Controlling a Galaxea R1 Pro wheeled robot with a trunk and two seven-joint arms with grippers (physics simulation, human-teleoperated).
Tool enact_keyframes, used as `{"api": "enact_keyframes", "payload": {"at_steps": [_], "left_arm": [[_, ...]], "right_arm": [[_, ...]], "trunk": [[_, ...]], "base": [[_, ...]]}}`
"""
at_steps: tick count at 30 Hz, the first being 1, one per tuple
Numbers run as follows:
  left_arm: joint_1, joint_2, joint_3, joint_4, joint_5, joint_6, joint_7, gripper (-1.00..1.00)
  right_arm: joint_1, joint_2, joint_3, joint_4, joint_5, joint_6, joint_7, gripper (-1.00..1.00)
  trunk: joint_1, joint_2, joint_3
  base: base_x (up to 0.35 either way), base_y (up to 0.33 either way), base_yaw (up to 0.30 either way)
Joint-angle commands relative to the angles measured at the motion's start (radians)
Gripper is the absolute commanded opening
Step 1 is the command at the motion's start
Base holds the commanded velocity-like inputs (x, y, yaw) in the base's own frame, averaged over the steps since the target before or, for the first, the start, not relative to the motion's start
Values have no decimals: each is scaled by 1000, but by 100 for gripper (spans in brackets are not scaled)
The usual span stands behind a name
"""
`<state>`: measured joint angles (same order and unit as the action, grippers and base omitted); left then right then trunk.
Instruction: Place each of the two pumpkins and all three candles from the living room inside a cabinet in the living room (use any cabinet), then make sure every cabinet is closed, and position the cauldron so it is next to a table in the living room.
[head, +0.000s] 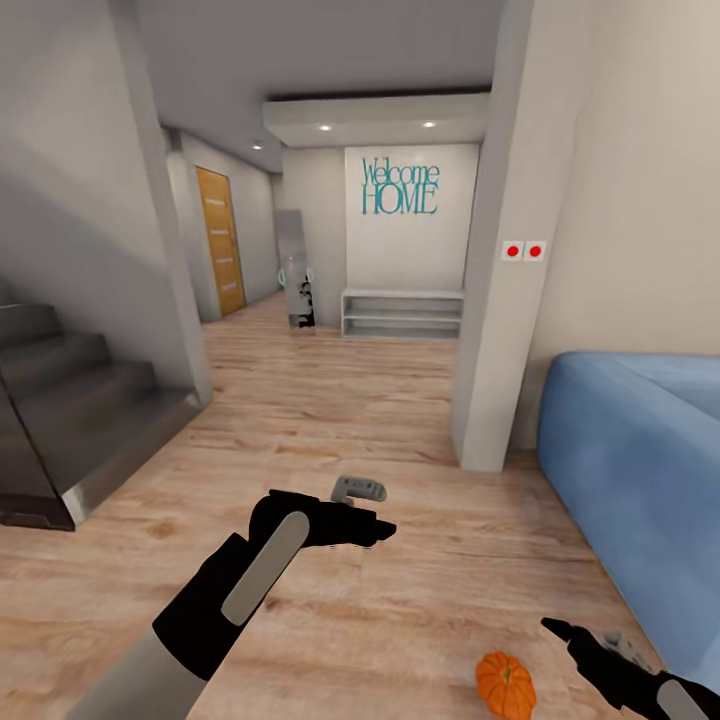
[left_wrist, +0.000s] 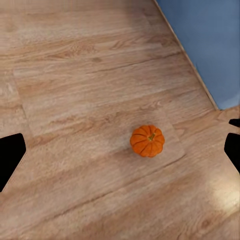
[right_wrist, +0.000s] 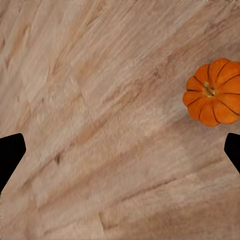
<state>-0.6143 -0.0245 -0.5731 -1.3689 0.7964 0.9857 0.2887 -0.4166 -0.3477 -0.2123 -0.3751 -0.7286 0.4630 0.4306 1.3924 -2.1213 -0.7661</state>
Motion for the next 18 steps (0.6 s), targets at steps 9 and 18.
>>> {"api": "enact_keyframes", "payload": {"at_steps": [9,18], "left_arm": [[-1,0,-1,-2,11,2,10,100],[-1,0,0,-4,11,14,10,100]], "right_arm": [[-1,0,-8,18,-5,8,1,100],[-1,0,-9,26,-5,8,-11,100]], "trunk": [[0,0,-1],[0,0,-1]], "base": [[326,0,0],[67,0,0]]}}
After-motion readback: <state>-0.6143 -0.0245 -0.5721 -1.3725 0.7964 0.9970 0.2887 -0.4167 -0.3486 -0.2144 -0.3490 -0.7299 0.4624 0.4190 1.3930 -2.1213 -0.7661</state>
